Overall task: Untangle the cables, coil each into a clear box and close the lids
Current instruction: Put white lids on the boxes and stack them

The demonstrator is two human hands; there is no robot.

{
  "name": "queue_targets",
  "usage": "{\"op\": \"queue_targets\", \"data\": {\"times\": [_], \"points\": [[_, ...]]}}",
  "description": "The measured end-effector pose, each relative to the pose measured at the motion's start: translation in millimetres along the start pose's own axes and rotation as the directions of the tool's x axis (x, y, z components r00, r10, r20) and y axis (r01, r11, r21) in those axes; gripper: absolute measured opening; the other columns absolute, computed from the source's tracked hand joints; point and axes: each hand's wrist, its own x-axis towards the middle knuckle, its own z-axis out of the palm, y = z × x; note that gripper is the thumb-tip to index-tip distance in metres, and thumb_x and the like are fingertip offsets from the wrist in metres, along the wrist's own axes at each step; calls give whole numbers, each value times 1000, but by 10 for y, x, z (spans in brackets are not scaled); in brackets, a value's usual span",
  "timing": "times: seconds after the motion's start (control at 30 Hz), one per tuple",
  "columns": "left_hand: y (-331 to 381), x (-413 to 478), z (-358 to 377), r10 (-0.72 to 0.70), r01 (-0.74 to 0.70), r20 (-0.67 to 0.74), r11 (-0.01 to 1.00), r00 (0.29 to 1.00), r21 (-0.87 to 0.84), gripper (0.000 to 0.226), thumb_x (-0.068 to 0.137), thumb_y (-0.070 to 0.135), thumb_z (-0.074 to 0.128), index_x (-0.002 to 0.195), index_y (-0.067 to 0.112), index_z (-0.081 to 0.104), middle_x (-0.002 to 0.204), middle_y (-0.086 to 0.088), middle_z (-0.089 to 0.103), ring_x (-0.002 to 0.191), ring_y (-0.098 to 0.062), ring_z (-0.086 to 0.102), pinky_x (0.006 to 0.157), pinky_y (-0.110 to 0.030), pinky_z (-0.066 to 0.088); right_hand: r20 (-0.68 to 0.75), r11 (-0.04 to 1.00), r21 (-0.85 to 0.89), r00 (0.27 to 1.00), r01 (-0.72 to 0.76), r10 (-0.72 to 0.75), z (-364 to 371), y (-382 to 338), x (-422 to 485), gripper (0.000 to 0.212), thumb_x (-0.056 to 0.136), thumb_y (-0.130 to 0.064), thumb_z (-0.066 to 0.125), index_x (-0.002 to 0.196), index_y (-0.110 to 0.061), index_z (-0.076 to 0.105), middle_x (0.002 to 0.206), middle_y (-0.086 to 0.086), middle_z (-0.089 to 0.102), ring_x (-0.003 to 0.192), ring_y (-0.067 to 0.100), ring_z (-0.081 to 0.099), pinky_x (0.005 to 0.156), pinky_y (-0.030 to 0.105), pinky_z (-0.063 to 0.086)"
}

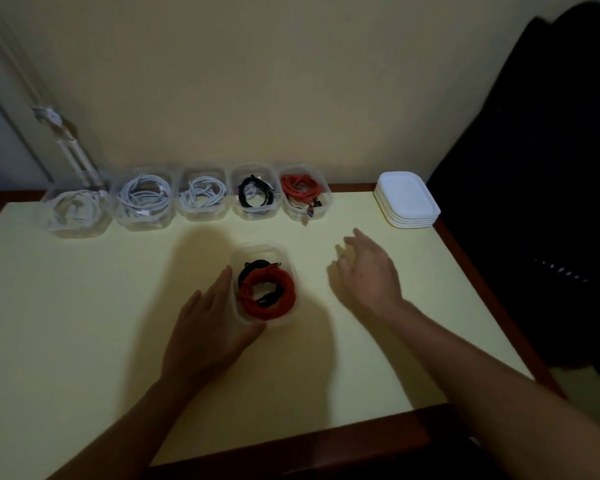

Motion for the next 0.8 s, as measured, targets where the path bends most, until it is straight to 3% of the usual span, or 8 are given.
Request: {"op": "queue_targets", "data": {"times": [0.17,0.27,0.33,0.5,0.8], "points": [[-72,97,33,24,-24,-22,1000,999,2,106,80,82,35,159,24,-6,166,4,17,149,-12,23,124,-39,15,-110,964,-242,990,-112,88,-125,602,531,39,98,-27,45,126,-3,56,138,20,53,126,39,50,98,49,47],[-52,146,13,24,-25,-35,1000,999,-14,107,78,82,34,160,24,-4,166,4,19,149,-11,24,124,-38,14,-66,904,-408,992,-128,110,-246,819,793,42,97,-24,45,134,-3,52,143,19,49,131,38,46,97,52,49],[-26,181,-8,19,-20,-30,1000,999,-14,109,76,82,33,160,22,-2,165,3,20,149,-12,26,124,-38,14,-17,867,-486,993,-111,118,-300,907,900,39,95,-18,46,131,-4,53,136,16,52,125,35,49,93,49,50],[-18,208,-21,21,-22,-45,999,999,-38,108,76,82,34,160,24,1,163,2,28,146,-14,30,123,-38,16,-90,847,-523,994,-96,57,-314,1069,1031,23,97,-16,48,112,-3,61,105,18,68,92,38,64,80,44,55],[-72,216,12,37,-40,-67,998,997,-42,105,78,82,37,160,26,4,159,1,36,141,-15,36,120,-42,25,-90,831,-555,990,37,-104,-332,1130,1119,18,95,-14,51,105,-11,66,89,12,68,80,33,62,72,39,45]]}}
